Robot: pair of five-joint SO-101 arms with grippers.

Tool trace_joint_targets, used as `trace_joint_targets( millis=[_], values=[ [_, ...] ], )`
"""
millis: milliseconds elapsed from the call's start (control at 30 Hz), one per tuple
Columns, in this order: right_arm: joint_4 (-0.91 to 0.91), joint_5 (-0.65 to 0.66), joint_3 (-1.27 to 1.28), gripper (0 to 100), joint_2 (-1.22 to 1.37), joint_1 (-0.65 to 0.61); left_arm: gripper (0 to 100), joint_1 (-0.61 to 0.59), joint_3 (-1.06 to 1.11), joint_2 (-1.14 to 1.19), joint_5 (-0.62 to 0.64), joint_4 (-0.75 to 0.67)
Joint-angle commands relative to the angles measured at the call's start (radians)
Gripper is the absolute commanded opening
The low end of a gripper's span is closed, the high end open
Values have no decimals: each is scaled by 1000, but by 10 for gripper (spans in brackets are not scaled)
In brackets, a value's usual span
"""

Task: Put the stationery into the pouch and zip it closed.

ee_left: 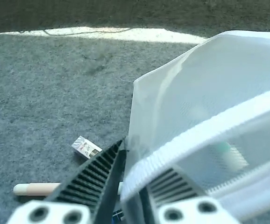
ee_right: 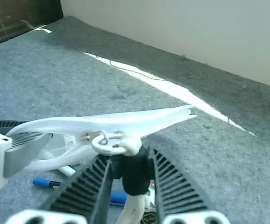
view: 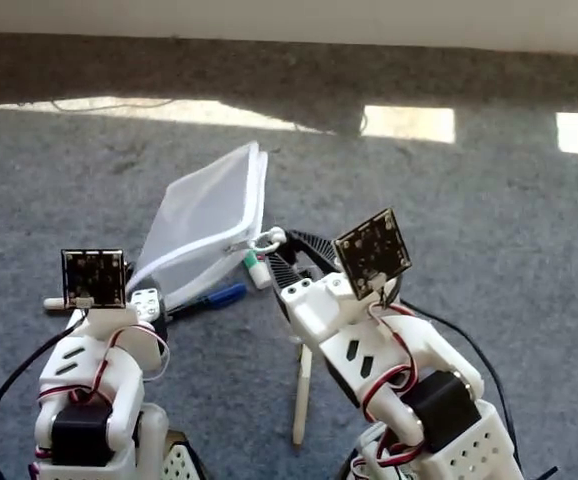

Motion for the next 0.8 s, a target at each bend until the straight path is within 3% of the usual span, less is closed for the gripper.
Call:
trace_joint_targets(
  millis=[0,433,767],
  values=[
    [8,-9,-48,186,-22,64,7,-87,-77,-12,-3,-18],
    [16,-9,-45,199,-10,182,7,-219,-124,-10,38,-15],
    [280,-15,-165,198,329,185,7,-219,-122,-10,38,-15]
  ],
)
